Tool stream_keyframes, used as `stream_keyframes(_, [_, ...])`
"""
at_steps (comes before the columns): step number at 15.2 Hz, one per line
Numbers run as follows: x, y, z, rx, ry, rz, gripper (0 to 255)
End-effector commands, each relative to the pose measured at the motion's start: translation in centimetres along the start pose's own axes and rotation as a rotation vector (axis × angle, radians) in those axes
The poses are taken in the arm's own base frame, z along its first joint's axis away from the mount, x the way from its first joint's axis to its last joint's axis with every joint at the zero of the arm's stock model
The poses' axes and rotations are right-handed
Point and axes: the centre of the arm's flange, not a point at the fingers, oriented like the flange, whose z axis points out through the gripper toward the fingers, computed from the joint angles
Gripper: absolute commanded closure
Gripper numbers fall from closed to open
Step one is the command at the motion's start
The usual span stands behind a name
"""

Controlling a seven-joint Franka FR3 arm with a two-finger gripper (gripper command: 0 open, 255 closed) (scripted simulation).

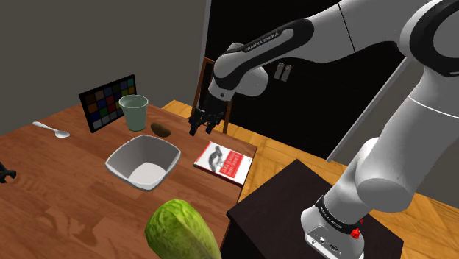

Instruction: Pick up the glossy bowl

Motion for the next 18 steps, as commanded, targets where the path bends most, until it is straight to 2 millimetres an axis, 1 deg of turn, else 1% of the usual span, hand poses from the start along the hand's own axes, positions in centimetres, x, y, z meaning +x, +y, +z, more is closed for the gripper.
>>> stream_keyframes(1, [1.3, -0.6, 2.1, 0.016, 0.0, -0.004, 0])
stream_keyframes(8, [5.6, -2.9, 9.7, 0.071, -0.003, -0.019, 0])
stream_keyframes(9, [5.7, -3.0, 9.8, 0.072, -0.003, -0.019, 0])
stream_keyframes(15, [5.5, -1.9, 12.7, 0.072, -0.003, -0.019, 0])
stream_keyframes(16, [5.5, -1.6, 13.5, 0.072, -0.003, -0.019, 0])
stream_keyframes(18, [5.5, -1.6, 13.5, 0.072, -0.003, -0.019, 0])
